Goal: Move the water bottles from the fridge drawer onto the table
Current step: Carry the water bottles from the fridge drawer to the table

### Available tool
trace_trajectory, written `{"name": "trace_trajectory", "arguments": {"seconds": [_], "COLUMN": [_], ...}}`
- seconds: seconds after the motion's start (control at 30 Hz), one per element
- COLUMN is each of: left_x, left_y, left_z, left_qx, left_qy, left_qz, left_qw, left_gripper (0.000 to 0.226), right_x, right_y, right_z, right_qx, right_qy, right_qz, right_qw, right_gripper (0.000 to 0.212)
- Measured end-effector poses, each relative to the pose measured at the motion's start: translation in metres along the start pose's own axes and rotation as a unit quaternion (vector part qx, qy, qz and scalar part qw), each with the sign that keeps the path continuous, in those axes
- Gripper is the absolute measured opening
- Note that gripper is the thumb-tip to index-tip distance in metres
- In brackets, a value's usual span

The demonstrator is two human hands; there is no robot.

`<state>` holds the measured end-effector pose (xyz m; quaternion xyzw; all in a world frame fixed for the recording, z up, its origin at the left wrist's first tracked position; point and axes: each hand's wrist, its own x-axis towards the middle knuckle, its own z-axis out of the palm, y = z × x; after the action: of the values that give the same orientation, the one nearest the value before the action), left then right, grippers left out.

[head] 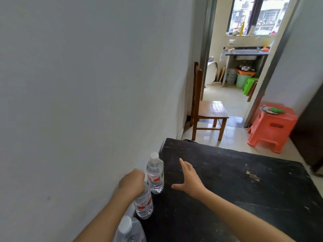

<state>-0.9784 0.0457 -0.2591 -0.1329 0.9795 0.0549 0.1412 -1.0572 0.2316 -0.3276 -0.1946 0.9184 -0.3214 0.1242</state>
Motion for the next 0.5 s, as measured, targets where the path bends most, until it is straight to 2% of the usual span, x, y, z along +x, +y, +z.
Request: {"name": "trace_trajectory", "arguments": {"seconds": [0.07, 0.17, 0.3, 0.37, 0.43, 0.5], "left_x": [-0.006, -0.019, -0.039, -0.047, -0.056, -0.068], "left_y": [0.009, 0.030, 0.067, 0.083, 0.097, 0.106], "left_z": [-0.001, -0.009, -0.028, -0.033, -0.032, -0.026], "left_qx": [0.038, 0.048, 0.024, -0.011, -0.049, -0.080], "left_qy": [0.021, 0.114, 0.206, 0.229, 0.251, 0.266], "left_qz": [0.014, 0.056, 0.101, 0.124, 0.151, 0.169], "left_qw": [0.999, 0.991, 0.973, 0.965, 0.955, 0.946], "left_gripper": [0.036, 0.043, 0.046, 0.047, 0.047, 0.048], "right_x": [-0.027, -0.063, -0.103, -0.120, -0.134, -0.147], "right_y": [0.016, 0.035, 0.056, 0.063, 0.074, 0.090], "right_z": [-0.018, -0.053, -0.100, -0.118, -0.134, -0.146], "right_qx": [0.000, -0.023, -0.137, -0.221, -0.320, -0.392], "right_qy": [0.023, 0.074, 0.155, 0.164, 0.186, 0.199], "right_qz": [-0.009, -0.003, 0.002, -0.010, -0.054, -0.053], "right_qw": [1.000, 0.997, 0.978, 0.961, 0.927, 0.897], "right_gripper": [0.096, 0.084, 0.072, 0.066, 0.064, 0.064]}}
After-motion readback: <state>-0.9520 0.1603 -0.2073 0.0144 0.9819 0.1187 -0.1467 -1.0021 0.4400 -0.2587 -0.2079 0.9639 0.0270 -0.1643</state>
